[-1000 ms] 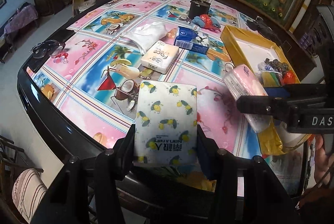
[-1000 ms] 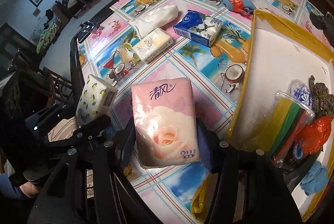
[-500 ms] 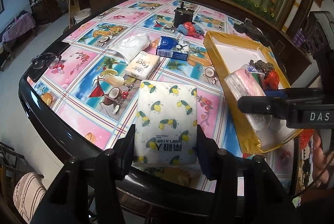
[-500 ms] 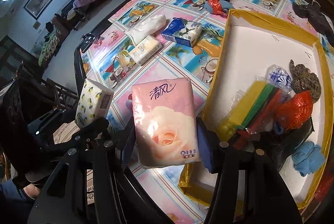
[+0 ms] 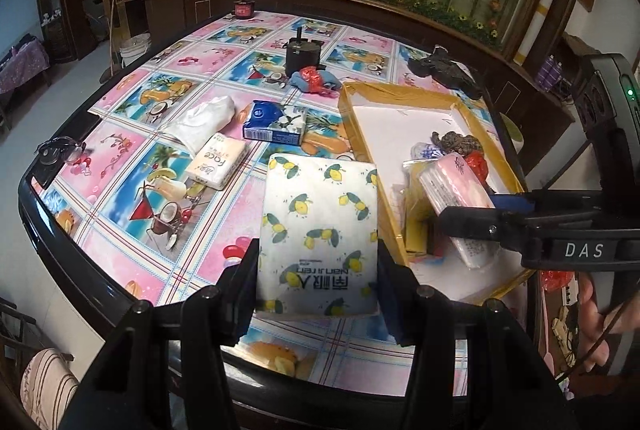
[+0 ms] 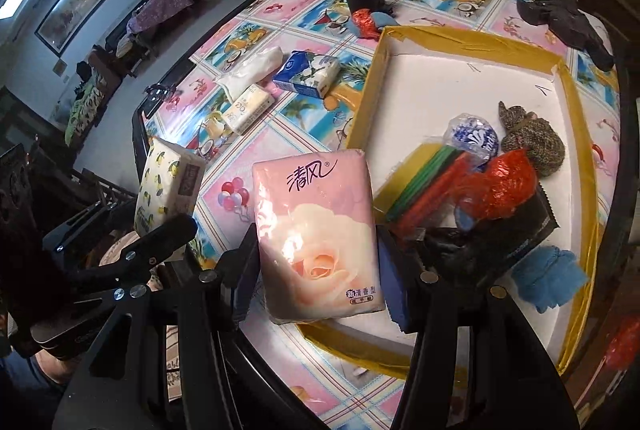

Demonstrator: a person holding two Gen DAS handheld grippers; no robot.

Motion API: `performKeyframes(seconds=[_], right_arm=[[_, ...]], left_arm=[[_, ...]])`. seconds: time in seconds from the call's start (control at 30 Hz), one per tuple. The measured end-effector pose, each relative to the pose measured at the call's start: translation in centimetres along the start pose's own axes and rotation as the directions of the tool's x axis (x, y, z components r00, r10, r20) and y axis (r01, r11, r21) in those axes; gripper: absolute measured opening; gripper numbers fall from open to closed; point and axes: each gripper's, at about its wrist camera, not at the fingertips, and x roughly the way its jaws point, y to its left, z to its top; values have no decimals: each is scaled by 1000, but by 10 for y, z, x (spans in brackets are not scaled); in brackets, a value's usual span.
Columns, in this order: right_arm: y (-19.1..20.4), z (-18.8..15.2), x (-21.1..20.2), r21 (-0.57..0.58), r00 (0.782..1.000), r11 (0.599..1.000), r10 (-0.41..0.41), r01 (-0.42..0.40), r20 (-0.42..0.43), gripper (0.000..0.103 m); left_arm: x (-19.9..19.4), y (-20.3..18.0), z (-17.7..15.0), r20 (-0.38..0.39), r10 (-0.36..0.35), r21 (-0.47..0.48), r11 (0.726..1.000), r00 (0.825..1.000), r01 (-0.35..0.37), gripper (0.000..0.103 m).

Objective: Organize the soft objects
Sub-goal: 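Carry the pink pack and lemon-print pack over the tray with both grippers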

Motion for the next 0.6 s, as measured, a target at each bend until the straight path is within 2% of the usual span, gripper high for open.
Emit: performKeyframes(seconds=[0.6], right_arm=[[-69, 1, -34, 114, 998, 993, -38, 31, 58, 54]], left_arm=[[5, -59, 10, 3, -38, 77, 996, 999, 38, 52]])
